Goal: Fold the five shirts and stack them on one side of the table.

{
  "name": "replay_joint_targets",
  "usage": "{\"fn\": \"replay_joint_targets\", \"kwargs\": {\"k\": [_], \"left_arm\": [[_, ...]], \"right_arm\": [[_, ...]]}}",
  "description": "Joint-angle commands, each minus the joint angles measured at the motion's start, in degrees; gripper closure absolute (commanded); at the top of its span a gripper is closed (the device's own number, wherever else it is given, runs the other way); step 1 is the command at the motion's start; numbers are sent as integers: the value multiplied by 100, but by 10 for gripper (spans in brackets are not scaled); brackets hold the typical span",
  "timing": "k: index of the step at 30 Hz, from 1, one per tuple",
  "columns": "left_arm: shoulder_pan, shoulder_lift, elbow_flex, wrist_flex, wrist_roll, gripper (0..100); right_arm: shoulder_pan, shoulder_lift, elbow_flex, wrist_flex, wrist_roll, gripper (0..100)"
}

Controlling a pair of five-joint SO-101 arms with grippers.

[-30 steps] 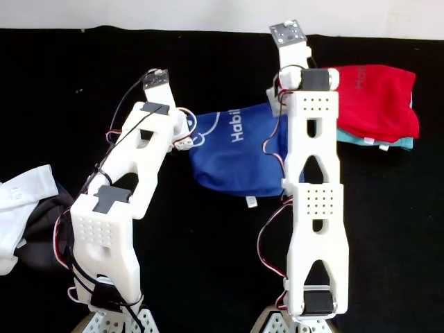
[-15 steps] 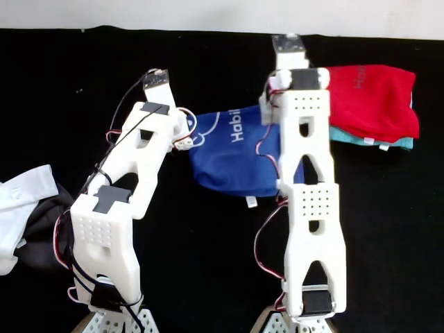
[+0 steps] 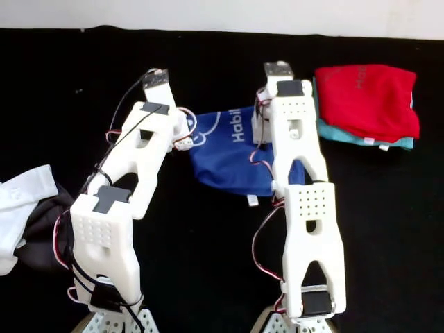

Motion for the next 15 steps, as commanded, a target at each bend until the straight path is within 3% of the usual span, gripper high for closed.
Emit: {"fn": "replay_joint_targets", "kwargs": {"k": [1, 7, 11, 15], "left_arm": [[-84, 13, -119, -62, 44, 990], [-84, 13, -119, -62, 44, 990], [-84, 13, -119, -62, 44, 990], [-84, 13, -119, -62, 44, 990]], "right_arm": [[-40, 198, 48, -57, -26, 716], [-268, 251, 48, -75, 0, 998], [-163, 198, 31, -40, 475, 981], [101, 198, -673, 251, 308, 993]]}}
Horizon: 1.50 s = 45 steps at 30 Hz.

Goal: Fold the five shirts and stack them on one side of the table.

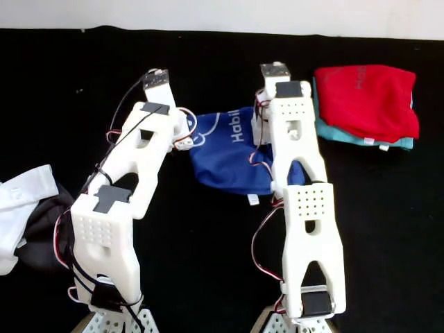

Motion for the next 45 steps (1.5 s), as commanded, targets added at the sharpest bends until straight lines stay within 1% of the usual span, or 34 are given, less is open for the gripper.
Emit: {"fn": "replay_joint_targets", "kwargs": {"k": [1, 3, 9, 11, 13, 19, 24, 27, 31, 32, 38, 42, 45], "left_arm": [[-84, 13, -119, -62, 44, 990], [-84, 13, -119, -62, 44, 990], [-84, 13, -127, -62, 44, 990], [-84, 13, -127, -62, 44, 990], [-84, 13, -127, -62, 44, 990], [-84, 13, -127, -62, 44, 990], [-84, 13, -119, -62, 44, 990], [-84, 13, -119, -70, 44, 990], [-84, 13, -119, -70, 44, 990], [-84, 13, -110, -70, 44, 990], [-84, 13, -110, -70, 44, 990], [-84, 13, -110, -70, 44, 990], [-84, 13, -110, -62, 44, 990]], "right_arm": [[154, -31, -725, 338, -44, 993], [215, -22, -1402, 541, -18, 993], [549, -295, -2853, 558, -9, 993], [646, -690, -2870, 558, 105, 993], [760, -1121, -2870, 558, 396, 993], [1314, -2000, -2835, 549, 897, 993], [2035, -2501, -2018, 453, 967, 993], [2475, -2791, -1446, 57, 976, 993], [2844, -3125, -505, -541, 985, 993], [2914, -3178, -251, -716, 993, 993], [3143, -3204, 954, -2026, 1574, 993], [3169, -3160, 1446, -2976, 1758, 993], [3169, -2853, 1569, -3442, 1969, 993]]}}
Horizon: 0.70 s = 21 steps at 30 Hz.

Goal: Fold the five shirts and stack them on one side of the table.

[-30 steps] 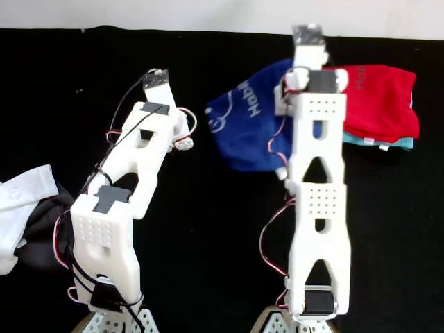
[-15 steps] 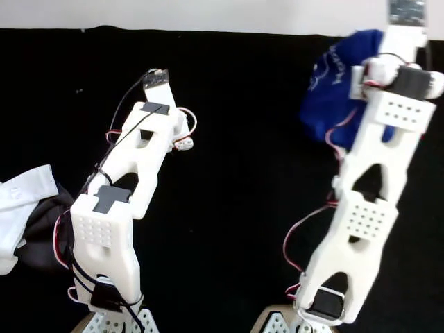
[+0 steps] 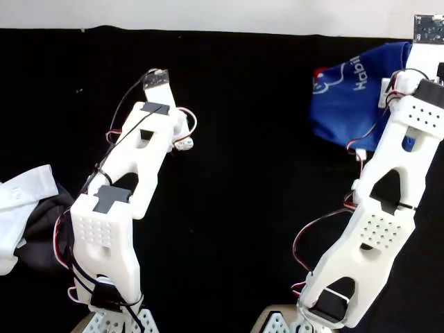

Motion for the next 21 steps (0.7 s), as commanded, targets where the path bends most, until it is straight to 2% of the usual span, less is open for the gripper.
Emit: {"fn": "replay_joint_targets", "kwargs": {"k": [1, 5, 8, 13, 17, 21], "left_arm": [[-84, 13, -110, -62, 44, 990], [-84, 13, -110, -53, 44, 990], [-84, 13, -110, -53, 44, 990], [-84, 13, -110, -53, 44, 990], [-84, 13, -110, -53, 44, 990], [-84, 13, -110, -53, 44, 990]], "right_arm": [[101, 75, 4, -611, 290, 993], [127, 655, -312, -875, 519, 993], [136, 945, -637, -646, 510, 986], [119, 1042, -1130, 75, 475, 842], [119, 945, -1771, 233, -9, 814], [163, 971, -2343, -242, -431, 814]]}}
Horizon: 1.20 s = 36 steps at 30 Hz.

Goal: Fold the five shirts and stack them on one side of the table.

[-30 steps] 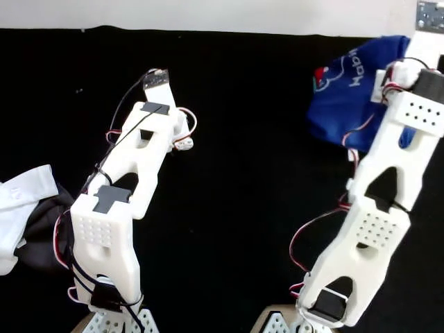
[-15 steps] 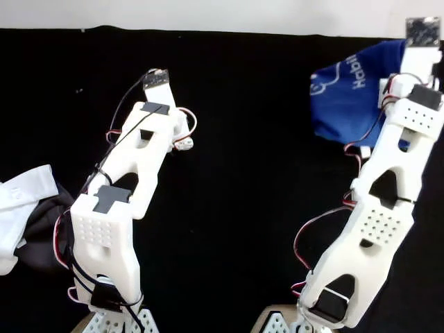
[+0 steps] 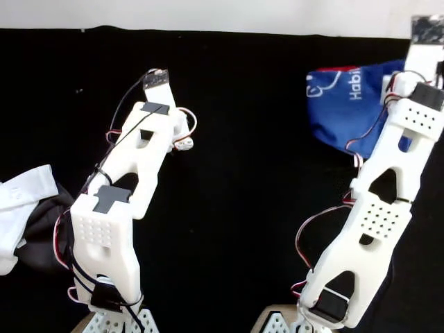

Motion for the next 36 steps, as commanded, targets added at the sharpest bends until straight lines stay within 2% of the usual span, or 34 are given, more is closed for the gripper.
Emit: {"fn": "replay_joint_targets", "kwargs": {"k": [1, 5, 11, 13, 24, 30, 36], "left_arm": [[-84, 13, -110, -53, 44, 990], [-84, 13, -110, -53, 44, 990], [-84, 13, -110, -62, 44, 990], [-84, 13, -110, -62, 44, 990], [-84, 13, -110, -62, 44, 990], [-84, 13, -110, -62, 44, 990], [-84, 13, -110, -53, 44, 990]], "right_arm": [[127, -145, -523, -444, -413, 814], [-66, -40, -127, -1077, -519, 831], [-198, 523, 84, -1895, -510, 983], [-198, 567, -92, -1824, -510, 991], [-418, 145, -2141, 1007, -510, 980], [-778, -567, -2545, 2378, -510, 980], [-1068, -1411, -2545, 3292, -510, 980]]}}
